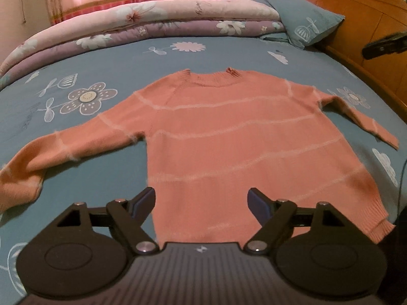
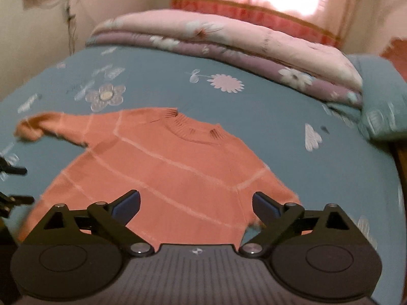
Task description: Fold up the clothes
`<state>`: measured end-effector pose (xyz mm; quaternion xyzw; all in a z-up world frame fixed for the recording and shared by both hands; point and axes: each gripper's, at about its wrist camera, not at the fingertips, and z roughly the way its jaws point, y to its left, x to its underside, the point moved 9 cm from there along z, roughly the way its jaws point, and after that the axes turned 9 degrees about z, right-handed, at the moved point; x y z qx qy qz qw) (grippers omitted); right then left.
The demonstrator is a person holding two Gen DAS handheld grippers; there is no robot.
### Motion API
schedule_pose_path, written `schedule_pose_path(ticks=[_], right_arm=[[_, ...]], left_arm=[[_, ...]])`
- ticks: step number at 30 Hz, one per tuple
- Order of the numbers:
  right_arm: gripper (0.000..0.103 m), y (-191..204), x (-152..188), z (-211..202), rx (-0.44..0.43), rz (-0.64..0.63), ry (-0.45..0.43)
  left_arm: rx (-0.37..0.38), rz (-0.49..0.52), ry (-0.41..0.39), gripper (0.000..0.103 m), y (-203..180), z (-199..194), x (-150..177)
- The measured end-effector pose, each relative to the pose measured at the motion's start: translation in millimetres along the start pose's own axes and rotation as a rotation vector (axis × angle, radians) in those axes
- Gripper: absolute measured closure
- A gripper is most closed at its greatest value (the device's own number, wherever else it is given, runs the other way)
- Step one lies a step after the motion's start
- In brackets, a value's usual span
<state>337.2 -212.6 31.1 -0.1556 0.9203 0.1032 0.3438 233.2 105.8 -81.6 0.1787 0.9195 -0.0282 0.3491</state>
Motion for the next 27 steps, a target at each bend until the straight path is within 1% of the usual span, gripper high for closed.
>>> schedule_pose_path(ticks=[3,7,8,12,15,16,18,19,21,23,24,27], right_arm=[[0.004,-8,28,-13,0.0,0.084,-0.004],[0.003,-10,72,-20,-0.005,0.169,0.001],[0.001,-8,83,-23,-0.011,0.184,-0.005],[0.0,7,127,-22,-0.07,0.249,-0.017],[0.0,24,162,-10,-0.144,0.332,-0.005],[0.0,29,171,-3,-0.152,0.344,0.009],[0.0,39,192,12,-0.135,0.348,0.035],[0.0,42,200,18,-0.105,0.333,0.046],[0.0,50,216,30,-0.023,0.263,0.058],[0.0,57,231,40,0.056,0.185,0.071],[0.0,59,236,44,0.078,0.159,0.078],[0.0,61,252,58,0.082,0.146,0.118]], left_arm=[[0.01,0.012,0.002,0.023,-13,-8,7],[0.012,0.033,0.004,0.023,-30,-19,16],[0.012,0.037,0.006,0.023,-34,-22,19],[0.035,0.028,0.02,0.022,-49,-31,36],[0.065,0.009,0.045,0.022,-61,-31,53],[0.071,0.006,0.06,0.022,-65,-30,60],[0.073,0.003,0.091,0.022,-72,-27,72],[0.071,0.005,0.108,0.022,-75,-26,79],[0.068,0.008,0.14,0.022,-81,-22,91],[0.064,0.001,0.155,0.022,-83,-19,99],[0.062,-0.002,0.162,0.022,-84,-17,102],[0.067,-0.033,0.17,0.022,-86,-13,110]])
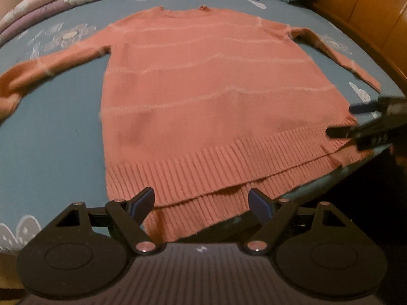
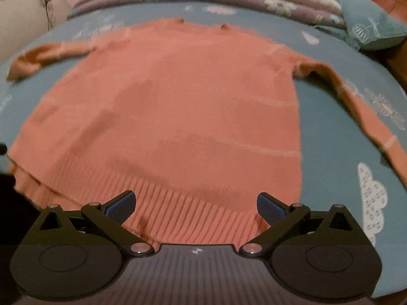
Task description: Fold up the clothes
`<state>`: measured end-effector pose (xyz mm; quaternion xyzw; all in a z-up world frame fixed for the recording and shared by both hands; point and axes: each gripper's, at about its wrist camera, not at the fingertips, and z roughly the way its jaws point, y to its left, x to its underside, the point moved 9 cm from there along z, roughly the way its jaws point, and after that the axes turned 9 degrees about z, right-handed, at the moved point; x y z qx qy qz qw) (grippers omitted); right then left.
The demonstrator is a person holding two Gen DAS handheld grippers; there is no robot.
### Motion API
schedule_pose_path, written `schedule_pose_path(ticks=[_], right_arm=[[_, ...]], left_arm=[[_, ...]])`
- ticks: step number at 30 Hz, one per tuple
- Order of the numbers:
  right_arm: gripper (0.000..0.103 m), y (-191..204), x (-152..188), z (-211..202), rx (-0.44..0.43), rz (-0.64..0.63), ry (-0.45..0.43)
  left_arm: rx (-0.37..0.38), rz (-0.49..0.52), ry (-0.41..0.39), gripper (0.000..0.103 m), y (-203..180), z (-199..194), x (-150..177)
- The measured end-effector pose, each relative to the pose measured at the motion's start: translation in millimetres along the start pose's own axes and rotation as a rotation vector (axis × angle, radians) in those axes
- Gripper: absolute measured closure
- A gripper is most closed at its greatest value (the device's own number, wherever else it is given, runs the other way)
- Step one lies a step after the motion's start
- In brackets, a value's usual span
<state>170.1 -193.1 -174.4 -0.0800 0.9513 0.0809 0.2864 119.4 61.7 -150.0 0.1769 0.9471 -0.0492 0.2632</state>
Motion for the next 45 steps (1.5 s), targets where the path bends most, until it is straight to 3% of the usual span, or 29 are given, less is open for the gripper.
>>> schedule_pose_path(ticks=[3,5,10,16,22,25,30,39,45], right_arm=[[0.0,-7,10,13,-0.042,0.103,0.051],[0.0,-9,11,12,-0.046,0.118,0.015],[0.0,-7,19,9,-0.034,0.113,-0.041],[0.0,-5,25,9,-0.014,0.06,-0.092],[0.0,-5,28,6,-0.024,0.04,-0.139],[0.0,-6,30,-2,-0.05,0.052,-0.159],[0.0,-22,15,-25,-0.172,0.137,-0.24],[0.0,-69,7,-18,-0.267,0.31,-0.232],[0.0,-64,6,-6,-0.221,0.321,-0.191]], left_arm=[[-0.002,-0.028,0.001,0.022,-2,4,3],[0.006,-0.038,-0.001,0.022,-4,6,6],[0.016,0.003,-0.006,0.022,-15,10,11],[-0.035,0.118,-0.049,0.022,-26,9,8],[-0.033,0.123,-0.064,0.02,-35,10,1],[-0.052,0.128,-0.071,0.019,-39,12,-5],[-0.05,0.133,-0.077,0.018,-47,18,-15],[-0.046,0.079,-0.077,0.018,-38,23,-28],[-0.099,0.051,-0.154,0.018,-18,25,-44]])
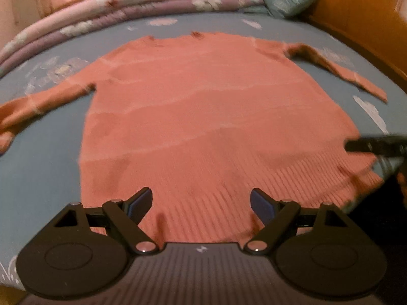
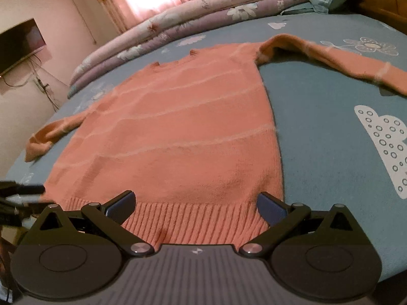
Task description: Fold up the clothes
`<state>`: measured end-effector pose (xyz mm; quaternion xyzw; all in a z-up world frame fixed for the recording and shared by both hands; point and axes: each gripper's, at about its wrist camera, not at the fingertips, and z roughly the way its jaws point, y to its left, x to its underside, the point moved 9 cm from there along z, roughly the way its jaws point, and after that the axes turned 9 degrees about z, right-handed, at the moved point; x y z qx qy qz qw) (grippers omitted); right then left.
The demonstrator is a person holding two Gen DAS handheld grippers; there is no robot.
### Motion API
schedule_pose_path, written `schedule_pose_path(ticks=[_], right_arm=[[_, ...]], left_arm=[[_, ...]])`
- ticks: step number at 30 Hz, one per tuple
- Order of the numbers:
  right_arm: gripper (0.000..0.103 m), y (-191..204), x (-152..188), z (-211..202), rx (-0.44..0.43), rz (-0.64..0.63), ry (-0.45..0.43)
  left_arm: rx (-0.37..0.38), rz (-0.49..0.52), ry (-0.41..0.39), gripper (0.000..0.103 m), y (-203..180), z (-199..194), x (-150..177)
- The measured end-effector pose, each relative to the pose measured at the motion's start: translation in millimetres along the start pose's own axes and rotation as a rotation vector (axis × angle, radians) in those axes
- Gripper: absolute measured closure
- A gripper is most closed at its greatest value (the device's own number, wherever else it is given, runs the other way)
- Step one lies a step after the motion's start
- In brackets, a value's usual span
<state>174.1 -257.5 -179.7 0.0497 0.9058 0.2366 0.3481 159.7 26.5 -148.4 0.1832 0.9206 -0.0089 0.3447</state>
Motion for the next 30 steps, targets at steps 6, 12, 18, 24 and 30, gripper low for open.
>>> schedule_pose_path(ticks=[6,12,18,24,30], right_arm=[[0.0,5,1,8,0.081,-0.024,0.016],[0.0,4,0,11,0.148,0.014,-0.001],[0.0,4,-14,7,0.095,0.039,0.026],[0.005,-3,-90,-4,-0.083,0.058,-0.078],[0.013,-74,-160,60,-0.239,0.226,-0.045]], left_arm=[[-0.051,-0.13,-0.048,0.018,49,27,-11],[0.006,-0.184,0.019,0.008,51,53,3],[0.054,-0.185,0.008,0.007,51,52,8],[0.1,-0.234,0.014,0.003,55,54,4],[0.058,-0.177,0.05,0.002,48,57,4]])
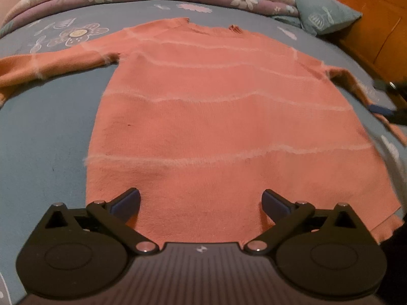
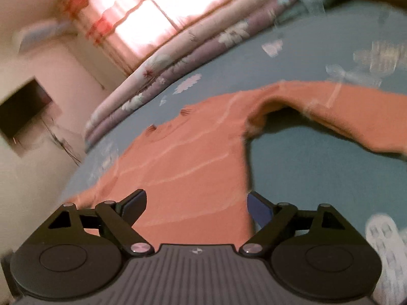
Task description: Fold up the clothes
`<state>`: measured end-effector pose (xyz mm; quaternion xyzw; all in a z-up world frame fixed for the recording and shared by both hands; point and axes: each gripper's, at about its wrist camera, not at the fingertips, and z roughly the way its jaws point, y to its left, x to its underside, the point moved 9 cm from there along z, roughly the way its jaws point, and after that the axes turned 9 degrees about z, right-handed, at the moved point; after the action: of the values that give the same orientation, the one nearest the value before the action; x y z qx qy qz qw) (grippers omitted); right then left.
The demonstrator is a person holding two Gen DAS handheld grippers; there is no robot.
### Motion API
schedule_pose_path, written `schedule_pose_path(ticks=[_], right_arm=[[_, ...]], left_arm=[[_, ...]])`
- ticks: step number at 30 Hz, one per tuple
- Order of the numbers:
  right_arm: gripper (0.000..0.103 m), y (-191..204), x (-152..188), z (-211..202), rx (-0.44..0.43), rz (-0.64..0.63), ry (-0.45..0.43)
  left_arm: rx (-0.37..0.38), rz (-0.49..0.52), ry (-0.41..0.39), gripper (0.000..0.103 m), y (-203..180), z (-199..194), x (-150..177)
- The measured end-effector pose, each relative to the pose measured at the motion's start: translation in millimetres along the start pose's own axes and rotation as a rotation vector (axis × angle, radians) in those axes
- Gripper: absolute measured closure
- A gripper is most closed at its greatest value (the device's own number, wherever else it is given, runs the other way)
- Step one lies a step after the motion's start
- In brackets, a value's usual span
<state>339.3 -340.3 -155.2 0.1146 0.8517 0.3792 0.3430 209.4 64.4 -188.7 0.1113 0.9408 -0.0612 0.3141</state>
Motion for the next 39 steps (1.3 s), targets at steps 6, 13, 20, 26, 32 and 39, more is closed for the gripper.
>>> schedule_pose_path(ticks=[6,13,20,26,32,39], right_arm=[[0.014,-41,-25,54,-0.115,0.148,0.079],[0.013,-13,-2,71,-0.21,0.083,0.254],[0.02,-10,6,67,-0.217,0.13,0.298],[0.091,-10,7,74,0.018,0.087,0.274],[0.092,24,-5,46,0.218,-0.172,0.178],[0.092,-18,1,50,0.29,-0.043,0.209]], left_arm=[[-0.013,-0.039,0.028,0.001,2,3,-5],[-0.043,-0.062,0.043,0.001,3,9,-10],[-0.045,-0.056,0.032,0.001,4,11,-10],[-0.044,-0.039,0.025,0.001,4,11,-9],[-0.031,-0.039,0.025,0.001,6,10,-10],[-0.042,-0.017,0.027,0.001,5,12,-10]])
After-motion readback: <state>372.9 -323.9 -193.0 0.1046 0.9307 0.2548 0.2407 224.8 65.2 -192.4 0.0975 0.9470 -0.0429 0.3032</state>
